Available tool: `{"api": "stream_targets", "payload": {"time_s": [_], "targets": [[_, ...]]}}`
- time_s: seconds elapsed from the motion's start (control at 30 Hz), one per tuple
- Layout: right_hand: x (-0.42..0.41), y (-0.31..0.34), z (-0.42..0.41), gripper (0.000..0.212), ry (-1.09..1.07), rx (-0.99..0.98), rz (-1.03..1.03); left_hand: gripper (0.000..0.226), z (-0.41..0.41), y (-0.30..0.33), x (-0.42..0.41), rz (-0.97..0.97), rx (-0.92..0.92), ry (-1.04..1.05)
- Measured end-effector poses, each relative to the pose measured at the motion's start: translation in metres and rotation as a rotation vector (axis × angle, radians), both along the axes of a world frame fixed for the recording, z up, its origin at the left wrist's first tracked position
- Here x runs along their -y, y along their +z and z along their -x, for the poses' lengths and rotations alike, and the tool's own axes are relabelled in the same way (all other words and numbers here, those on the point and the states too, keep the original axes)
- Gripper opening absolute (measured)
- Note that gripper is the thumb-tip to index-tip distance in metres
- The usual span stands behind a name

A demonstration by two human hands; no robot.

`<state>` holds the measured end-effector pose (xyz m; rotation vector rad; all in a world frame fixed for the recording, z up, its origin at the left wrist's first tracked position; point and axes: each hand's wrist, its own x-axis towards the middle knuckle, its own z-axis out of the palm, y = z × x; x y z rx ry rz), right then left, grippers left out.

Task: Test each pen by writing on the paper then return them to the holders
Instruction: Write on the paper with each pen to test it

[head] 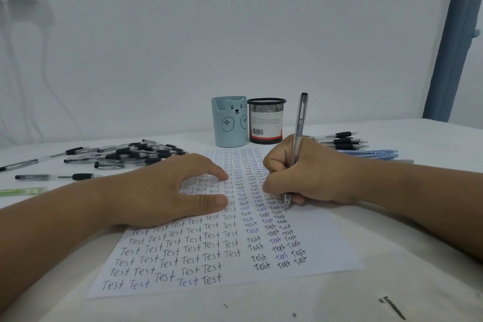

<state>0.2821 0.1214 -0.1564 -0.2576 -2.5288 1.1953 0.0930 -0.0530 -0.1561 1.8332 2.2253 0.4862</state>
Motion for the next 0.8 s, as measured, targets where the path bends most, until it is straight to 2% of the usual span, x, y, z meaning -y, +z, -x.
{"api": "stream_targets", "payload": {"time_s": [0.43, 0.57, 0.7, 0.8], "targets": [[-0.0019, 0.0008, 0.001, 0.05, 0.024, 0.008, 0.024, 0.055, 0.0015, 0.0001, -0.0003, 0.004, 0.006, 0.006], [-0.0007, 0.0008, 0.0022, 0.041, 0.037, -0.007, 0.013, 0.055, 0.0013, 0.0001, 0.0001, 0.007, 0.005, 0.002], [-0.0031, -0.0001, 0.0013, 0.051, 0.037, 0.002, 0.019, 0.055, 0.0004, 0.0009, 0.0001, 0.008, 0.005, 0.007], [-0.0031, 0.0005, 0.0015, 0.051, 0.03, -0.002, 0.008, 0.055, -0.0005, 0.0012, 0.0006, 0.011, 0.011, 0.009]]}}
